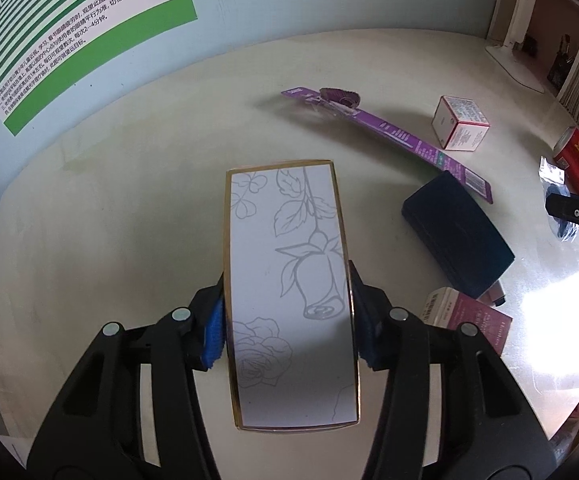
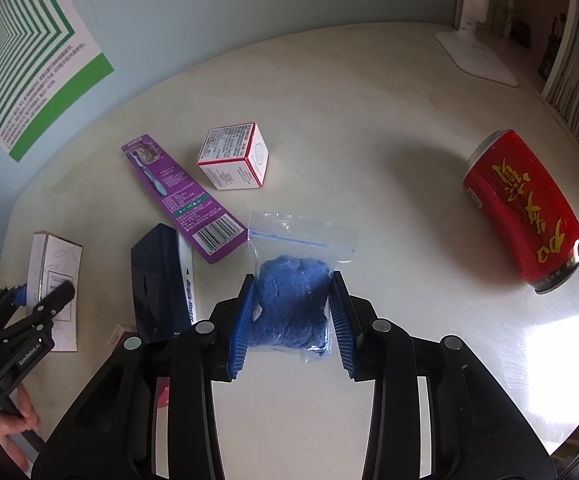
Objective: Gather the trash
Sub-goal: 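Carry floral box and blue bag over the teal wastebasket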
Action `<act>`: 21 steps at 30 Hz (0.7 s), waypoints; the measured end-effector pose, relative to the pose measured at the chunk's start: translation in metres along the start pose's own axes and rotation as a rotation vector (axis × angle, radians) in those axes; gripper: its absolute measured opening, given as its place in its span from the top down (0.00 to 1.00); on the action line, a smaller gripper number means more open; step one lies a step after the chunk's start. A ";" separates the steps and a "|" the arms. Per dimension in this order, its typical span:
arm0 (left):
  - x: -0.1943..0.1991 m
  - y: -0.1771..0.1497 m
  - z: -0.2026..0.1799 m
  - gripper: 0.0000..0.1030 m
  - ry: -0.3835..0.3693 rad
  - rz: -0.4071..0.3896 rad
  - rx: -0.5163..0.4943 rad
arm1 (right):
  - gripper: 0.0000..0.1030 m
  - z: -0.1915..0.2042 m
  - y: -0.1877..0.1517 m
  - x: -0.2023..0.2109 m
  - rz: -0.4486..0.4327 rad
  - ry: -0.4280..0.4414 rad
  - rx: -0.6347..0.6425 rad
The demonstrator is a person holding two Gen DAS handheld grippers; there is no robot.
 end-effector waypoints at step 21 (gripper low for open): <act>0.068 -0.030 -0.192 0.54 -0.240 -0.075 -0.359 | 0.64 -0.120 -0.132 0.137 -0.140 -0.042 -0.263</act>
Point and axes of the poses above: each gripper's, at about its wrist camera, not at the fingertips, and x roughly against the way its jaws point, z to its left, y to its top, the point moved 1 cm from there along -x, roughly the way its jaws point, and after that the axes turned 3 degrees about -z, right-handed, at the moved point
